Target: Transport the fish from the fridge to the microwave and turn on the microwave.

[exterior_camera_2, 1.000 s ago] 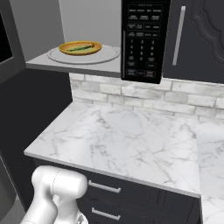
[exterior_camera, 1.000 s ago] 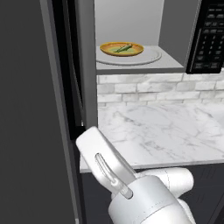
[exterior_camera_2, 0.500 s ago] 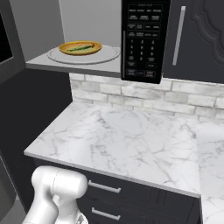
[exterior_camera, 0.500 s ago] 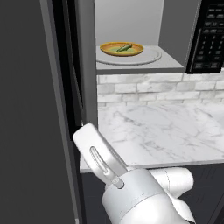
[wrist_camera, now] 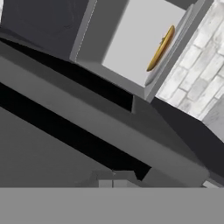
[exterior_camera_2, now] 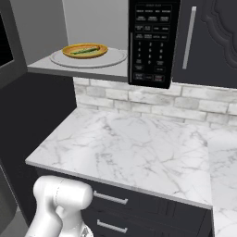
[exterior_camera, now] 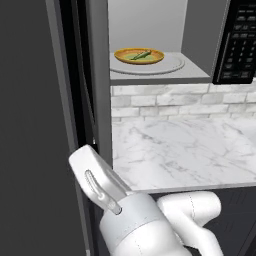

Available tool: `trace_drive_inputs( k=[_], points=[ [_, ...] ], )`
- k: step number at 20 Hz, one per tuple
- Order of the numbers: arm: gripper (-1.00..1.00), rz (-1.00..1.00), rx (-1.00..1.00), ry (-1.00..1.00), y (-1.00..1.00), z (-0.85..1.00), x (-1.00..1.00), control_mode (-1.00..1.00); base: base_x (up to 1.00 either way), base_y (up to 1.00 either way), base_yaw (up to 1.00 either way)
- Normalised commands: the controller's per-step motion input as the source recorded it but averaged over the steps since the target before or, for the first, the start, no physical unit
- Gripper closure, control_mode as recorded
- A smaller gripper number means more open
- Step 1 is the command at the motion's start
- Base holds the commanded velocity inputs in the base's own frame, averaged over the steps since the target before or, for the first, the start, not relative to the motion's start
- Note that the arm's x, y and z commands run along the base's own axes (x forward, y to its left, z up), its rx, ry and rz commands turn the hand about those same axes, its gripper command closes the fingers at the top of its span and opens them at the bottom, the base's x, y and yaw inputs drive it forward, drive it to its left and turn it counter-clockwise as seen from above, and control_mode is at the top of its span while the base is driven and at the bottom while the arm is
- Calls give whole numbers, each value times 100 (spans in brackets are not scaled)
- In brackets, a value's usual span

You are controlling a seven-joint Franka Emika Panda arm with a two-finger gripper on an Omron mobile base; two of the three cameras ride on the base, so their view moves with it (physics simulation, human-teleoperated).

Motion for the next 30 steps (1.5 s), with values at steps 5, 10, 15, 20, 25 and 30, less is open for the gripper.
trace_drive_inputs(
  k=[5,10,15,20,25,30],
  points=[
    [100,0,0,0,26,-7,12,-100,0,0,0],
    [100,0,1,0,18,-4,17,-100,0,0,0],
    [100,0,3,0,3,0,26,-100,0,0,0],
    [100,0,2,0,4,-4,25,-100,0,0,0],
    [100,0,0,0,15,-14,21,-100,0,0,0],
    [100,0,0,0,19,-15,15,-100,0,0,0]
  ],
)
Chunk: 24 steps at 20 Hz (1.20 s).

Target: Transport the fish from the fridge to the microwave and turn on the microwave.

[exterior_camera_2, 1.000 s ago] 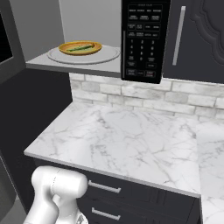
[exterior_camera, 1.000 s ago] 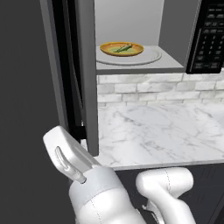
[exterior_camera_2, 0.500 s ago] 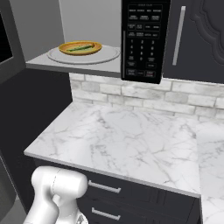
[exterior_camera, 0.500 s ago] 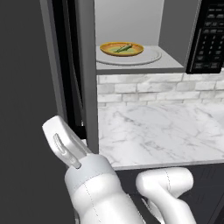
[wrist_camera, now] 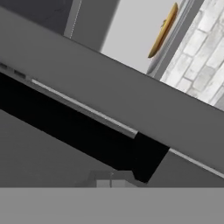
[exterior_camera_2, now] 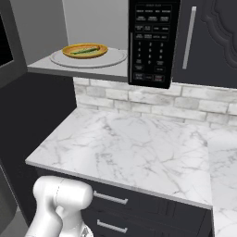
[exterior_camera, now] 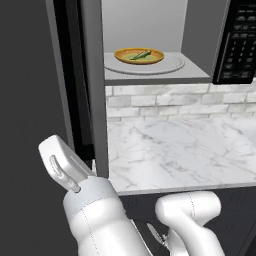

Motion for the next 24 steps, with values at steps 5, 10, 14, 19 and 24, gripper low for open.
trace_drive_inputs(
  k=[5,10,14,19,24],
  points=[
    [100,0,0,0,22,-10,7,-100,0,0,0],
    [100,0,2,1,1,0,1,-100,0,0,0],
    [100,0,5,6,-6,0,1,-100,0,0,0],
    [100,0,5,8,-6,0,14,-100,0,0,0],
    [100,0,2,5,-12,0,0,-100,0,0,0]
  ],
)
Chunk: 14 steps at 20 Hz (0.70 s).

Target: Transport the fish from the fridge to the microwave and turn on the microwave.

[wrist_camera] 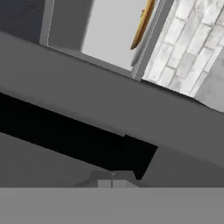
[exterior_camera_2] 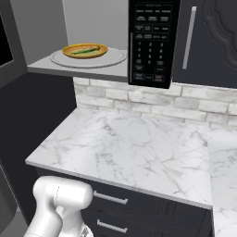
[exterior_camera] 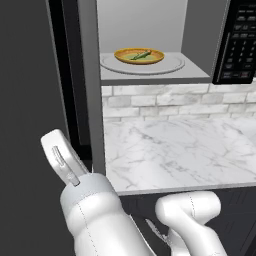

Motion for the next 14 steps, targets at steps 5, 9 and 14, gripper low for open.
trace_drive_inputs(
  k=[5,9,14],
  points=[
    [100,0,0,8,-31,1,0,-100,0,0,0],
    [100,-1,0,10,-36,7,0,-100,0,0,0],
    [100,-2,1,8,-35,7,0,-100,0,0,0]
  ],
)
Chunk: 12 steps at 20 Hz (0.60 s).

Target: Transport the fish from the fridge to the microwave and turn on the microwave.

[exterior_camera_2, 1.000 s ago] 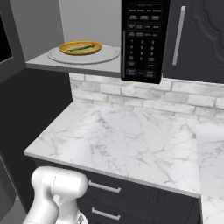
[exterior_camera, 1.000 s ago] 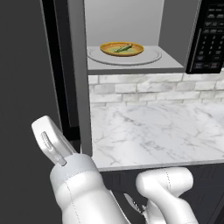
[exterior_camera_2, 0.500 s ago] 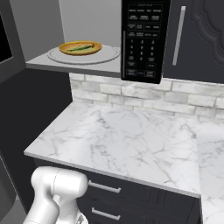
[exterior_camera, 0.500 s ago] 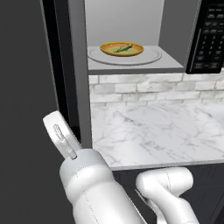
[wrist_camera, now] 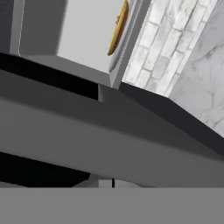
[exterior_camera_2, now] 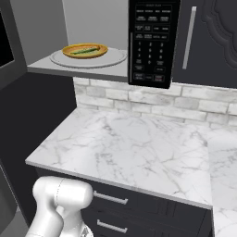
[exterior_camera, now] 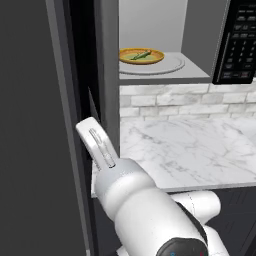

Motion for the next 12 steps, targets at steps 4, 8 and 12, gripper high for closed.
trace_drive_inputs(
  k=[4,8,12],
  points=[
    [100,-3,0,10,-43,9,-1,-100,0,0,0],
    [100,-5,0,10,-50,8,-4,-100,0,0,0],
    [100,-6,1,9,-53,6,0,-100,0,0,0]
  ],
)
